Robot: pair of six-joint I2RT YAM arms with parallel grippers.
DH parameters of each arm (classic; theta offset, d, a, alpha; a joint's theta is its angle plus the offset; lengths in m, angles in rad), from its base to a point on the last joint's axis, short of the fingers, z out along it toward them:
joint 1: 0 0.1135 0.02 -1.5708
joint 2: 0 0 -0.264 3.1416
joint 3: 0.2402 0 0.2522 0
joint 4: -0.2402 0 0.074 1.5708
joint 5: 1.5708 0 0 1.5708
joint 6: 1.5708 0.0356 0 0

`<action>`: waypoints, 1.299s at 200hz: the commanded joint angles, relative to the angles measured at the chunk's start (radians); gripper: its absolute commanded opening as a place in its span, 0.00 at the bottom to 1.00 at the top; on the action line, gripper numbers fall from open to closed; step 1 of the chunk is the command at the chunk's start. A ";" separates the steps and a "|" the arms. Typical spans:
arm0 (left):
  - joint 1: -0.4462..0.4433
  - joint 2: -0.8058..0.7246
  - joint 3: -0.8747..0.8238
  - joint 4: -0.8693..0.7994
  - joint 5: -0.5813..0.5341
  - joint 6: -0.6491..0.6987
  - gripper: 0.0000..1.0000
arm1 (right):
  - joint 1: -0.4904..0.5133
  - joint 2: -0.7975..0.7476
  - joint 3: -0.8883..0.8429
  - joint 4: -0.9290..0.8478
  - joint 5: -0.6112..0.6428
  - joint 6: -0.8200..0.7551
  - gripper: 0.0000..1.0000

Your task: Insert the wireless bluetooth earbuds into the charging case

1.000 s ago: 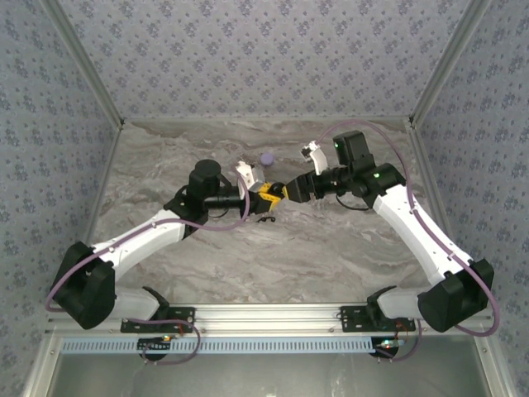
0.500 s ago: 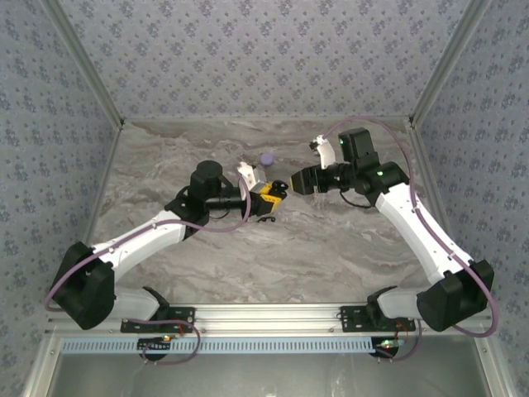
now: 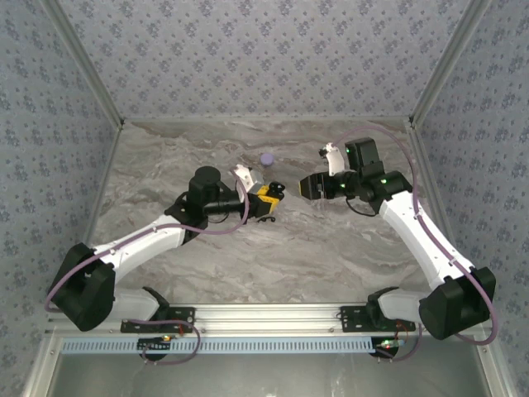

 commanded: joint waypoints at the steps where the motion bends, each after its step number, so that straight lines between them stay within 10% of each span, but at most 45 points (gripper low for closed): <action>1: 0.002 -0.037 -0.019 0.121 0.022 -0.053 0.22 | -0.002 0.003 -0.025 0.005 -0.022 0.021 0.63; 260: 0.009 -0.212 -0.104 0.139 0.053 -0.121 0.21 | 0.235 0.732 0.264 -0.021 0.140 0.096 0.40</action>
